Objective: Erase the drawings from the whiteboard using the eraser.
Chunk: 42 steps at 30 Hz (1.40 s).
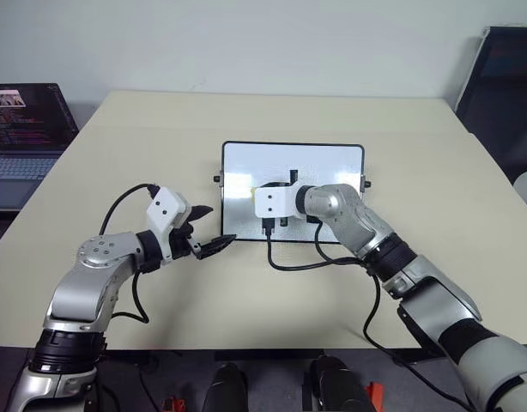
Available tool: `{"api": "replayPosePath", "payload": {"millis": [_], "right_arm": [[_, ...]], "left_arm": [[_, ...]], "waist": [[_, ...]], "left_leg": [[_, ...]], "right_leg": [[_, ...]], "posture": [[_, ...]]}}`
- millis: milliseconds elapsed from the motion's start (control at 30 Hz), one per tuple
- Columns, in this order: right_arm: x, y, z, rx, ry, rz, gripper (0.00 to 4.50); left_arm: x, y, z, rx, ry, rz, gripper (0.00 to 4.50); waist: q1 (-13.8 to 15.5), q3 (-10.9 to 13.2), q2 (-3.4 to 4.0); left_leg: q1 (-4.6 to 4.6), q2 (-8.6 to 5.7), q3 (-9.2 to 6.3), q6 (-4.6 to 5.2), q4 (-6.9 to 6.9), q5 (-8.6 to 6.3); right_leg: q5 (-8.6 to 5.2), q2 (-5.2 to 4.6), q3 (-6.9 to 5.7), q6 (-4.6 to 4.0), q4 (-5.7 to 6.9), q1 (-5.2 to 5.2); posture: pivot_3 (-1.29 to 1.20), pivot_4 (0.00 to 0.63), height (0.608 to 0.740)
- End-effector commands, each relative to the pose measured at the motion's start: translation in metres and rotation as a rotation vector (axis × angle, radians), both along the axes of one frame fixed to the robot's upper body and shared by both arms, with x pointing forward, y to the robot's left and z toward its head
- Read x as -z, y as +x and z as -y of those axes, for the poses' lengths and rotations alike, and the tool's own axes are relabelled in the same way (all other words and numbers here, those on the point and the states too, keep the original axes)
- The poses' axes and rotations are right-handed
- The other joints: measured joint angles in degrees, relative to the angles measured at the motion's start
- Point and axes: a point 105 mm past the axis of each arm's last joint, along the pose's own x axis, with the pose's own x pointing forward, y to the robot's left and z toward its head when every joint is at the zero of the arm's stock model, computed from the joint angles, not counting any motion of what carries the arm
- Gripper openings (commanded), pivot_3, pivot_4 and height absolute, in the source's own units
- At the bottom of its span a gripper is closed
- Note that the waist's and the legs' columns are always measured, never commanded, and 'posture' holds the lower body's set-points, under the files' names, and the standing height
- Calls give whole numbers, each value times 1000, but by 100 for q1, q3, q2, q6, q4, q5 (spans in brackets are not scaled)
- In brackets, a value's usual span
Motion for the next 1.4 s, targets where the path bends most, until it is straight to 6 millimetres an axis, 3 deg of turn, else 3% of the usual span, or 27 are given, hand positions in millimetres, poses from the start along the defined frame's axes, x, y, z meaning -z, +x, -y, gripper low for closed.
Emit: {"api": "replayPosePath", "payload": {"millis": [33,300,467,633,700,800,900,1200,1400], "right_arm": [[-4,10,7,63,-2,21,1105],[-24,14,-38,1,43,111,1105],[-16,28,-22,46,-3,112,1105],[13,11,-6,-44,-176,-8,1104],[10,14,-6,-29,-164,12,1104],[-18,28,-12,28,-42,150,1104],[-22,32,-14,32,-23,178,1104],[25,13,1,-61,-205,22,1103],[-10,29,-2,5,-78,204,1103]], "left_arm": [[-11,2,3,15,2,51,4500],[-12,0,4,17,4,53,4500],[-13,-2,3,11,3,55,4500],[-10,-3,2,5,2,49,4500],[-11,-2,3,6,1,50,4500],[-11,-2,4,11,0,50,4500],[-11,-2,3,11,0,51,4500],[-12,-2,3,12,-1,51,4500],[-13,-1,5,19,-4,51,4500]], "waist": [[-3,0,0],[-66,1,2],[-40,1,1],[-6,0,1],[-28,0,1],[-44,1,1],[-37,1,1],[-30,0,0],[-37,0,0]], "left_leg": [[1,0,0,0,0,0],[1,1,0,3,-4,2],[-6,1,0,3,-8,2],[-3,-1,-2,3,-4,2],[3,0,-1,3,-4,2],[15,0,-2,3,-4,2],[18,0,-2,5,-4,4],[18,0,-1,7,-5,5],[22,-1,-2,7,-4,5]], "right_leg": [[0,0,0,0,1,0],[2,2,0,-3,3,-7],[1,2,0,-2,-2,-13],[1,1,0,-2,-12,3],[2,1,1,-2,-6,3],[2,2,1,-4,7,3],[5,2,2,-8,13,1],[2,2,2,-8,4,8],[3,2,3,-8,7,10]], "posture": [[0,150,740],[0,150,740],[0,150,740],[0,150,740],[0,150,740],[0,150,740],[0,150,740],[0,150,740],[0,150,740]]}}
